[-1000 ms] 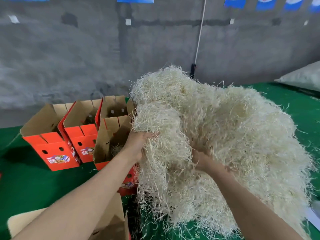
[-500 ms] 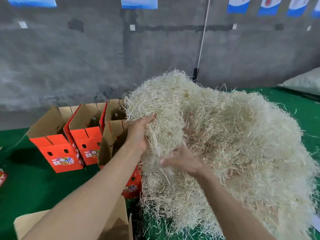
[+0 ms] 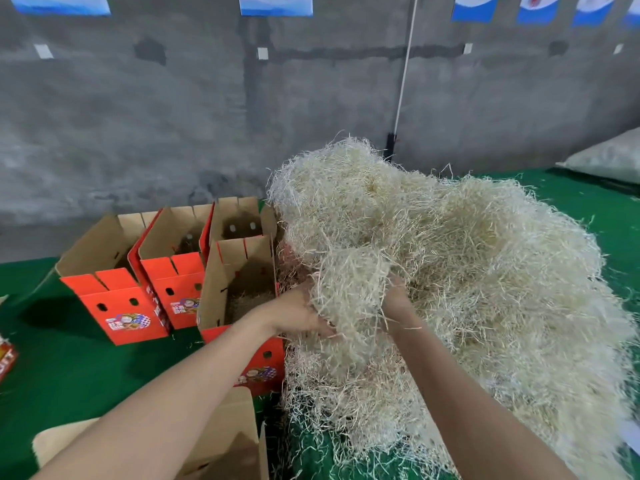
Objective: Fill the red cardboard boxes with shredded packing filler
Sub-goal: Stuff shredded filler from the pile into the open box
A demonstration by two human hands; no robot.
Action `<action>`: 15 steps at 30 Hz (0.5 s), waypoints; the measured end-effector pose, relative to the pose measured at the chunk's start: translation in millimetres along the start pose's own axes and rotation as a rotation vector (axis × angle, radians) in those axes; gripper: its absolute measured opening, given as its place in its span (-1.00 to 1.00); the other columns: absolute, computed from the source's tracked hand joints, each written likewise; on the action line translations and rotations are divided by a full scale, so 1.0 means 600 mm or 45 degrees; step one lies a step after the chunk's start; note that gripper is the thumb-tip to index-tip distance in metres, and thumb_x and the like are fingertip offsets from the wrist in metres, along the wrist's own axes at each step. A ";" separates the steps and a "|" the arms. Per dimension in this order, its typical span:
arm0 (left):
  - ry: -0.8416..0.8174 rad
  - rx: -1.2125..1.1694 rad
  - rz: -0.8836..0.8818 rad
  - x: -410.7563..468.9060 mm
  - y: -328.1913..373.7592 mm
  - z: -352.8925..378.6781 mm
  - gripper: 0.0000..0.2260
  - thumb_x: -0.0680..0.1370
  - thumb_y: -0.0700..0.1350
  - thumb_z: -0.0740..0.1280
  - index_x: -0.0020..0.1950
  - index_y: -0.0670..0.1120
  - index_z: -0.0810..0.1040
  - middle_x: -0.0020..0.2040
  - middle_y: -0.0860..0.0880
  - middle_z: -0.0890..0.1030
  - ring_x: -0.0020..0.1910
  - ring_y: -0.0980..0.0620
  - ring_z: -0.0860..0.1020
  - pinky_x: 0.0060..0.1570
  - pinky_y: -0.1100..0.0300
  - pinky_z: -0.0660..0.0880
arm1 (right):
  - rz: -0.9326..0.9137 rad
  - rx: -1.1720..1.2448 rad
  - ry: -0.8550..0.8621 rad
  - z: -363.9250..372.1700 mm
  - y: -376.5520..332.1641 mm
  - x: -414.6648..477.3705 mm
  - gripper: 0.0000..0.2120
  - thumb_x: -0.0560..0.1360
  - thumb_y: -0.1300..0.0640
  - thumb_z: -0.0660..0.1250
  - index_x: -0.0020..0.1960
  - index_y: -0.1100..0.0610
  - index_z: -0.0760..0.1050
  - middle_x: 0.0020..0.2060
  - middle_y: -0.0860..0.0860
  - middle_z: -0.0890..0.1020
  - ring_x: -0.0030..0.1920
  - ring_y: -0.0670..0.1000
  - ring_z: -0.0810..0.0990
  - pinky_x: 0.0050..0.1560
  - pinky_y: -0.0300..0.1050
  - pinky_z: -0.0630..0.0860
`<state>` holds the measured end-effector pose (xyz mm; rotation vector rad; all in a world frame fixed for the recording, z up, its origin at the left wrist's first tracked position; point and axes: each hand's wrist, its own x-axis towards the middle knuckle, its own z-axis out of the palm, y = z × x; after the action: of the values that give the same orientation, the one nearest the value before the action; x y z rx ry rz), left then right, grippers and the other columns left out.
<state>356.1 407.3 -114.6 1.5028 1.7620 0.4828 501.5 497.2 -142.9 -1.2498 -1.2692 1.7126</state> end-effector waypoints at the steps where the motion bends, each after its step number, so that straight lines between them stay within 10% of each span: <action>1: 0.059 0.075 -0.037 0.007 -0.003 0.004 -0.34 0.39 -0.15 0.49 0.42 -0.09 0.28 0.31 0.08 0.35 0.28 0.09 0.36 0.31 0.31 0.16 | -0.057 -0.056 -0.011 0.004 -0.004 -0.002 -0.62 0.61 0.35 -0.03 0.41 0.21 0.22 0.06 0.18 0.50 -0.35 -0.18 0.51 -0.47 -0.39 0.42; 5: 0.691 0.439 -0.047 0.023 -0.007 0.004 -0.87 0.41 -0.25 0.39 -0.07 -0.18 0.52 -0.06 -0.09 0.56 -0.10 -0.01 0.54 -0.22 0.26 0.43 | -0.315 -0.244 -0.162 -0.001 0.000 -0.015 -0.52 0.58 0.18 0.11 0.47 0.08 0.07 0.43 0.16 0.18 0.35 0.11 0.31 0.17 0.00 0.38; 10: 1.110 0.179 0.284 0.014 -0.011 -0.015 -0.87 0.39 -0.34 0.39 -0.07 -0.24 0.59 -0.08 -0.11 0.62 0.00 -0.11 0.56 -0.04 0.20 0.41 | -0.384 -1.127 -0.458 -0.014 0.051 0.017 -0.55 0.45 -0.07 0.35 0.24 0.13 0.37 0.12 0.05 0.48 0.11 0.06 0.47 0.28 0.26 0.35; 15: 1.045 -0.519 -0.080 -0.021 0.012 -0.029 -0.63 0.48 -0.40 0.27 -0.29 0.03 0.27 -0.64 0.19 0.44 -0.52 0.27 0.46 -0.37 0.52 0.33 | -0.171 -1.801 -0.417 -0.060 0.163 0.041 -0.60 0.50 0.00 0.31 0.27 0.13 0.37 0.15 0.08 0.51 0.14 0.06 0.50 0.24 -0.14 0.43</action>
<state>348.1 400.2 -94.5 1.0044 2.1064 1.4820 530.6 500.4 -245.9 -1.4774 -2.8904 0.7570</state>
